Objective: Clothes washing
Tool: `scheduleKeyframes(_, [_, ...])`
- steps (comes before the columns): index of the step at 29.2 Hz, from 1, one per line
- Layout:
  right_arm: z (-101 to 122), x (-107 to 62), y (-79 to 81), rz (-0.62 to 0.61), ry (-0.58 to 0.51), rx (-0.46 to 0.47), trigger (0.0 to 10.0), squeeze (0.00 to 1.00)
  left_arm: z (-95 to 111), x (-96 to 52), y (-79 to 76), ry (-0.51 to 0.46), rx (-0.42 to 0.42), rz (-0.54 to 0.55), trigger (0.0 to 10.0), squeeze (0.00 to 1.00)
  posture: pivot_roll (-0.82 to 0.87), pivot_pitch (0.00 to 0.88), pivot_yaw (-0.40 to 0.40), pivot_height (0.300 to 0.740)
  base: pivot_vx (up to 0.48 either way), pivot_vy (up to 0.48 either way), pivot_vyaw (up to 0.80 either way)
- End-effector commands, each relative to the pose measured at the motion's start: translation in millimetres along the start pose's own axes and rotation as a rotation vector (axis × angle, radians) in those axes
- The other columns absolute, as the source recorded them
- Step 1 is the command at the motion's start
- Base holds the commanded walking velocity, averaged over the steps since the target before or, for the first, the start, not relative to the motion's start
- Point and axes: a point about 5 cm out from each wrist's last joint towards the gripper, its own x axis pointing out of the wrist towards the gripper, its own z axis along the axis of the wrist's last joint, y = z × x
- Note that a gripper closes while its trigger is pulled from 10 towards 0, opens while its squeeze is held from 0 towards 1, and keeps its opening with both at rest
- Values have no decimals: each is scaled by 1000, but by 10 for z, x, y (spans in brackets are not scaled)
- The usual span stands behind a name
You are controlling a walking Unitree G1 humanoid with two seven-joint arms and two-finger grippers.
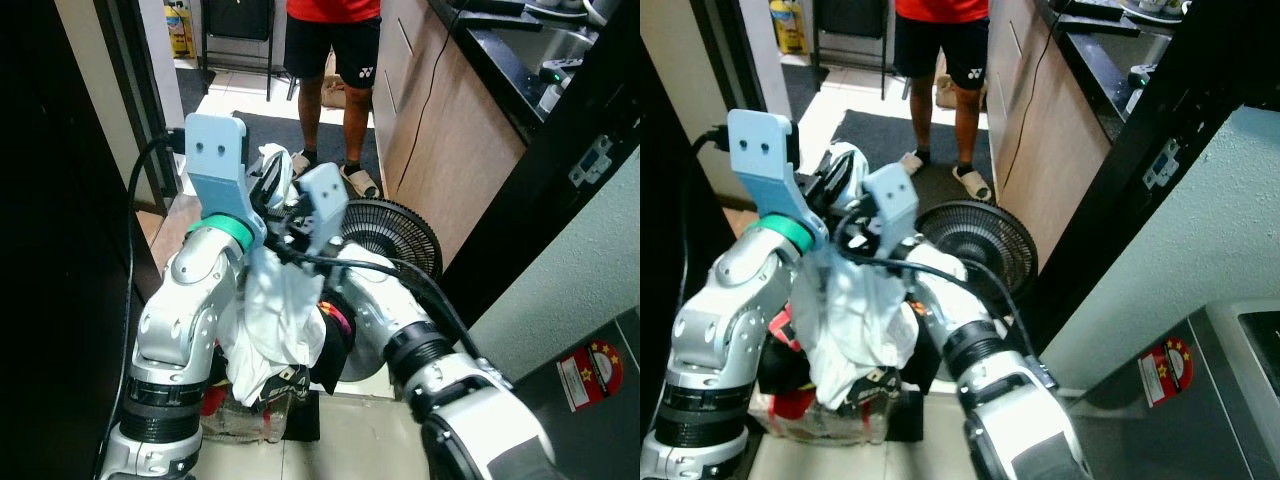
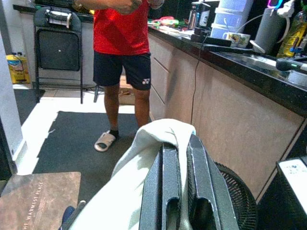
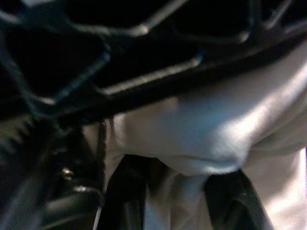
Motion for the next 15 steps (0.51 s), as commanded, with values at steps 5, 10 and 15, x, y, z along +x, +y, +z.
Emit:
scheduleKeyframes(5, [47, -9, 30, 55, -51, -18, 0, 0, 7, -26, -24, -3, -22, 11, 10000, 0, 236, 90, -69, 740, 0, 0, 0])
scheduleKeyframes(10, [54, -83, -40, 38, -70, -30, 0, 0, 52, -189, -100, 8, 7, -113, 10000, 0, 213, 83, -57, 740, 0, 0, 0])
scheduleKeyframes(15, [-40, -228, -144, -11, -47, -35, 0, 0, 18, -537, -140, 89, 36, -264, 10000, 0, 208, 83, -45, 740, 0, 0, 0])
